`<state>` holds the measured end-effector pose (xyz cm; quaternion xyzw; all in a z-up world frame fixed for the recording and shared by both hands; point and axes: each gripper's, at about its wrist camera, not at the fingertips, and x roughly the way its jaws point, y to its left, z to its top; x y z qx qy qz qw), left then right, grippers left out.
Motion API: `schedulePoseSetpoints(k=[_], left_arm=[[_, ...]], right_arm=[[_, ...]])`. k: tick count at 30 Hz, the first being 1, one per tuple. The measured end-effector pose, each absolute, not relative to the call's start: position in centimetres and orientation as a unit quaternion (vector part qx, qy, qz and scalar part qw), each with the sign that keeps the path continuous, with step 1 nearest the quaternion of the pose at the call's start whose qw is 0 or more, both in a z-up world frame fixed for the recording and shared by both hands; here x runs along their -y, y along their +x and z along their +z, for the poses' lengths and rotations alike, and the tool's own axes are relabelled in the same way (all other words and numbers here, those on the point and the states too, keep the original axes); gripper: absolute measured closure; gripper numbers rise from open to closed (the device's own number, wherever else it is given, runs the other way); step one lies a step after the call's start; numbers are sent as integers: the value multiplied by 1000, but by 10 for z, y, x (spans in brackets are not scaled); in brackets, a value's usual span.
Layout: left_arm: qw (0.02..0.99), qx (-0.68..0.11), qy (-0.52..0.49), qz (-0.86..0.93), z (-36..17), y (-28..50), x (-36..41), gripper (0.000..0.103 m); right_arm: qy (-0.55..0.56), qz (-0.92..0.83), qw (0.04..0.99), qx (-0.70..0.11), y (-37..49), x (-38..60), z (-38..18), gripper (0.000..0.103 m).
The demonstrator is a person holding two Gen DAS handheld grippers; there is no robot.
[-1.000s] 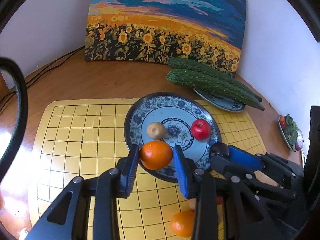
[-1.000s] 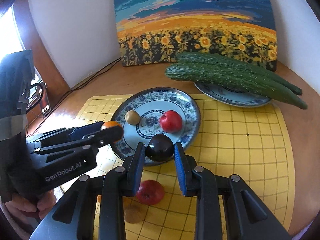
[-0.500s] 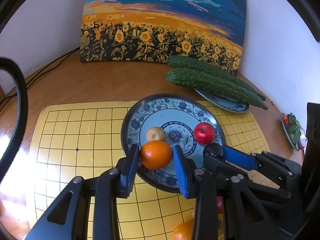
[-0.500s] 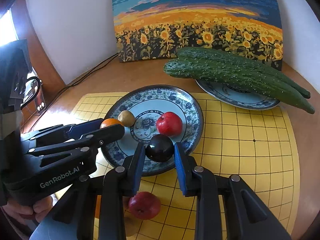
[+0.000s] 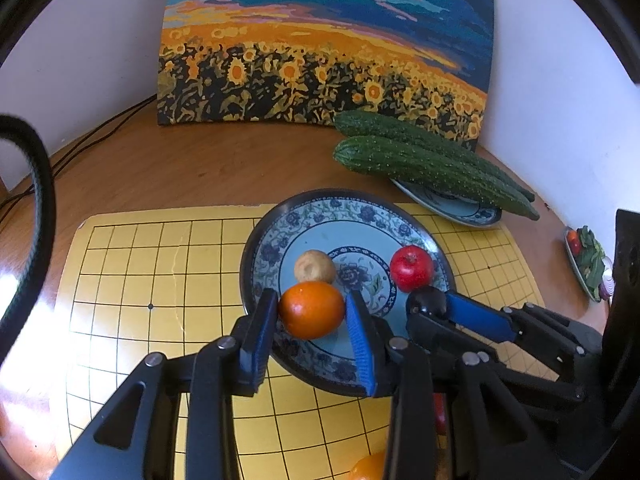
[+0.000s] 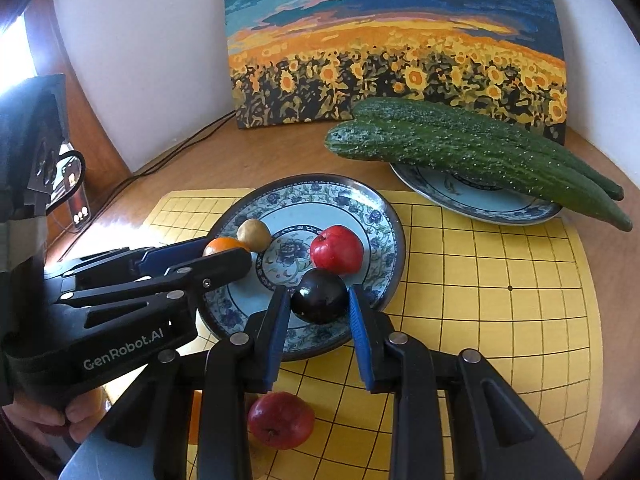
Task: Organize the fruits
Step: 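Carry the orange with the left tool while the right tool carries the plum onto the plate, then open the left tool on the plate while the right tool releases the plum, then move both tools toward the remaining orange, potato and red apple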
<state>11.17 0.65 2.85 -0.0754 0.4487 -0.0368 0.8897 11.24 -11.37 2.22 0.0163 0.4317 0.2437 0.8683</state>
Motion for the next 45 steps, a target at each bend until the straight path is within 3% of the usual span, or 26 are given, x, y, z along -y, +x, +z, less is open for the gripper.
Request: schedulePoseSetpoints(k=[11, 45], left_arm=[[888, -449, -91, -35, 36, 104, -10, 64], [881, -459, -98, -65, 48, 24, 7, 64]], right_arm=[[25, 237, 874, -424, 106, 117, 31, 58], [41, 205, 880, -426, 36, 146, 36, 58]])
